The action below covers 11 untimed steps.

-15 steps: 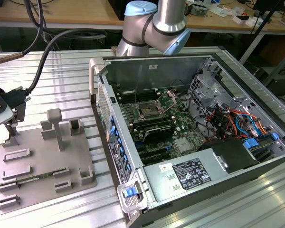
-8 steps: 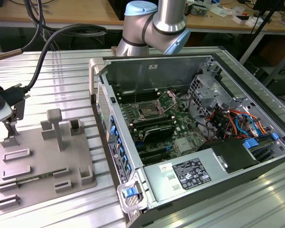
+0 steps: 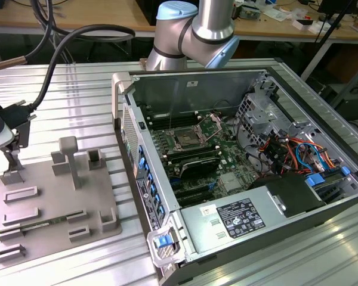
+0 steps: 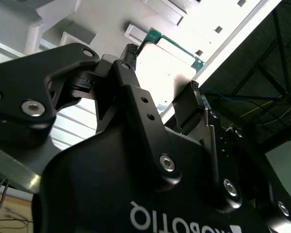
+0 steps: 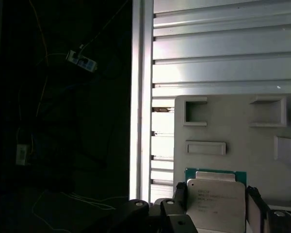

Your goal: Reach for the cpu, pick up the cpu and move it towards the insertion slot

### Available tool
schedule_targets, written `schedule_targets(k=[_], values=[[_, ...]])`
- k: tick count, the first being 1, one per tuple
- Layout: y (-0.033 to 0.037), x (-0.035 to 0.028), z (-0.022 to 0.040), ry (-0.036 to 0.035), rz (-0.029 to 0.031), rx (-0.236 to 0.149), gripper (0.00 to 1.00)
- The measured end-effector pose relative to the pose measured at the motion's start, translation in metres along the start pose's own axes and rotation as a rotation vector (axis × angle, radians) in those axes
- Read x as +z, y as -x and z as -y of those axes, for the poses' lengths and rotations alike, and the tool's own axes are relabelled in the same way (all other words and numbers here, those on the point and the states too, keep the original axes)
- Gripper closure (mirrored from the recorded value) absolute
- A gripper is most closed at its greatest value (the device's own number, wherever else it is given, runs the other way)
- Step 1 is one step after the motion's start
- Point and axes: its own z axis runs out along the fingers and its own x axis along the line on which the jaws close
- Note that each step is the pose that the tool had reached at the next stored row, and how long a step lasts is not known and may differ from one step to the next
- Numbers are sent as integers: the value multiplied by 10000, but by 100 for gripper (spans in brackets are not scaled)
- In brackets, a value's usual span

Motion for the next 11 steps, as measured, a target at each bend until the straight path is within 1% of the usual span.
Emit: schedule_targets(k=[11], values=[[0, -37, -1, -1, -1, 0, 45]])
